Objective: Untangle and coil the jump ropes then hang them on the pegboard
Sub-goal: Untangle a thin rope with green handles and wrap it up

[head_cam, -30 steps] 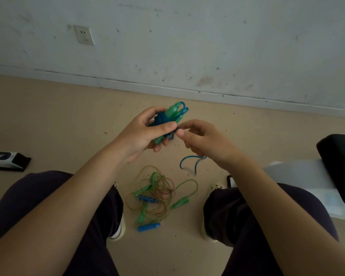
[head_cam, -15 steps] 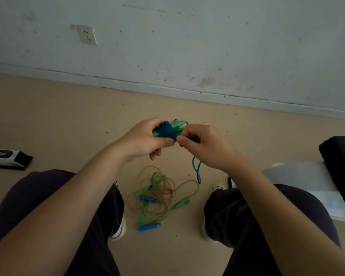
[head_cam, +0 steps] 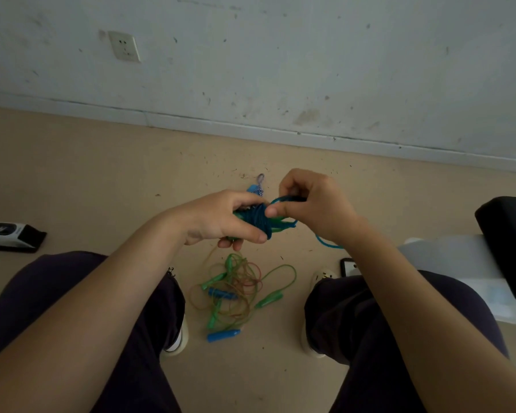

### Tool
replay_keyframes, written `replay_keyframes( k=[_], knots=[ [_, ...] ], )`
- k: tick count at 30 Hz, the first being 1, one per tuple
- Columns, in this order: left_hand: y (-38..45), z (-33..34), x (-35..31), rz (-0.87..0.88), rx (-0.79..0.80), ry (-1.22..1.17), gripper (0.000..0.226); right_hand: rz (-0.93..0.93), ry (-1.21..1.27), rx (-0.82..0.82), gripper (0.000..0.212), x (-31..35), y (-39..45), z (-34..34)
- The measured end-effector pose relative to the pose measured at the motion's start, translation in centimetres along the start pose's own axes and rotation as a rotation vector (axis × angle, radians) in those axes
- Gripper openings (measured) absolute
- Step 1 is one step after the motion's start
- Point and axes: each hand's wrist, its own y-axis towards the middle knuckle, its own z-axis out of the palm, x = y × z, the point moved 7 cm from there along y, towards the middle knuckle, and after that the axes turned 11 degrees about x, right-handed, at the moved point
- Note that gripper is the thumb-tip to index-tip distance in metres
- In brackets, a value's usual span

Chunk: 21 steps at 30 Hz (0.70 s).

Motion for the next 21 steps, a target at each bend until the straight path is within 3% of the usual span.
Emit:
replay_keyframes(
  k=[6,12,21],
  knots=[
    [0.4,0.2,0.2,-0.023,-0.08,0.031,0.019,-0.043,0.027,0.062,0.049,0.2,0.1,0.7],
    [0.3,0.2,0.1,-0.023,-0.108,0.042,0.02,0.006,0.162,0.134,0.029,-0.4,0.2,1.0],
    [0.2,-0.6,0.5,-0.025,-0.131,0.015,0.025,0.075,0.142,0.197,0.008,-0.9,0.2,0.8]
  ],
)
